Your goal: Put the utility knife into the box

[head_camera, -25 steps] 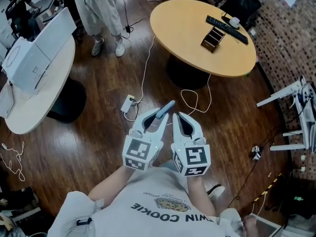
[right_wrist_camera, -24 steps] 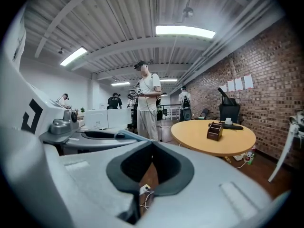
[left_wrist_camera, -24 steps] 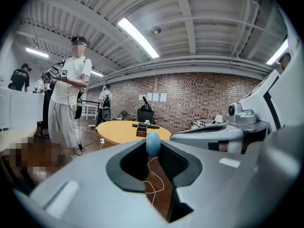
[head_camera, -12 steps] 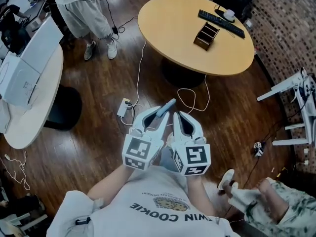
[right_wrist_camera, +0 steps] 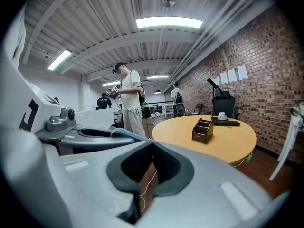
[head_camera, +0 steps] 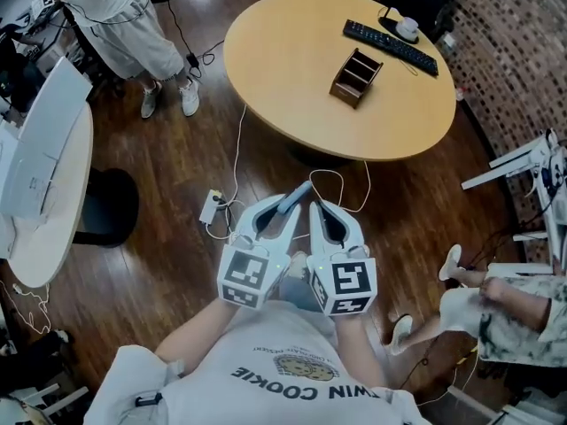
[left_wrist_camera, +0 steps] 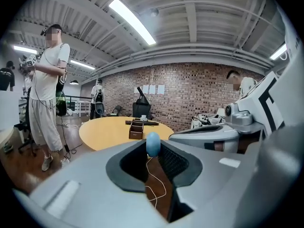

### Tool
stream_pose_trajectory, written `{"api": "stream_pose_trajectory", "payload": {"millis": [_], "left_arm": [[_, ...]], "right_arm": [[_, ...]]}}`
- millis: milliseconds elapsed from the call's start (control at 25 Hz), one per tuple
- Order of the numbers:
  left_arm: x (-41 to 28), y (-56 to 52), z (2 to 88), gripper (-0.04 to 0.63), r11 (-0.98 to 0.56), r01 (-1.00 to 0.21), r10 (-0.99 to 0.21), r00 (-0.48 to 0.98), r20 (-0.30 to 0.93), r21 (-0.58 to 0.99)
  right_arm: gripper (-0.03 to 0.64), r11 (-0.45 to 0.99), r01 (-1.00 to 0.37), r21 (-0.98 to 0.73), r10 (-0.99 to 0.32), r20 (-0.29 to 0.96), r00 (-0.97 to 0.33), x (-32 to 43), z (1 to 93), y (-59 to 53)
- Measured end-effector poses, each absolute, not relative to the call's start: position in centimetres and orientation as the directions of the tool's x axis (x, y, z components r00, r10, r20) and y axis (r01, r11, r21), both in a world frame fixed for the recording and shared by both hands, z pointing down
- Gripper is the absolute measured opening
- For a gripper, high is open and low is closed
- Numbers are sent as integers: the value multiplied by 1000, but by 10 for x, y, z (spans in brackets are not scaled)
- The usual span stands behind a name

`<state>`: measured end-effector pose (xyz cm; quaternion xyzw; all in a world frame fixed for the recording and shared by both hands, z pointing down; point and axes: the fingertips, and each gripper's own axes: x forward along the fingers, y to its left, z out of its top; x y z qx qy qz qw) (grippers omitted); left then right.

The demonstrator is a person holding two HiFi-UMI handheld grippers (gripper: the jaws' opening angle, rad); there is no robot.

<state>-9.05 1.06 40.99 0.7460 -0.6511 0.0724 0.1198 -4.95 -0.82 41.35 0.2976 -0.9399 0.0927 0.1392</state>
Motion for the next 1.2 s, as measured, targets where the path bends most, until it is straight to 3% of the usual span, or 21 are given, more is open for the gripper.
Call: {"api": "stream_pose_trajectory", "payload": {"millis": [480, 1200], "left_arm": [[-64, -96, 418, 74, -129, -991, -946, 134, 294, 37], [-70, -164, 410, 74, -147, -989, -952, 146, 269, 16]], "right_arm": [[2, 807, -579, -117, -524, 311, -793, -24, 422, -109], [2, 805, -589, -76, -548, 285, -786, -32, 414, -175]]}}
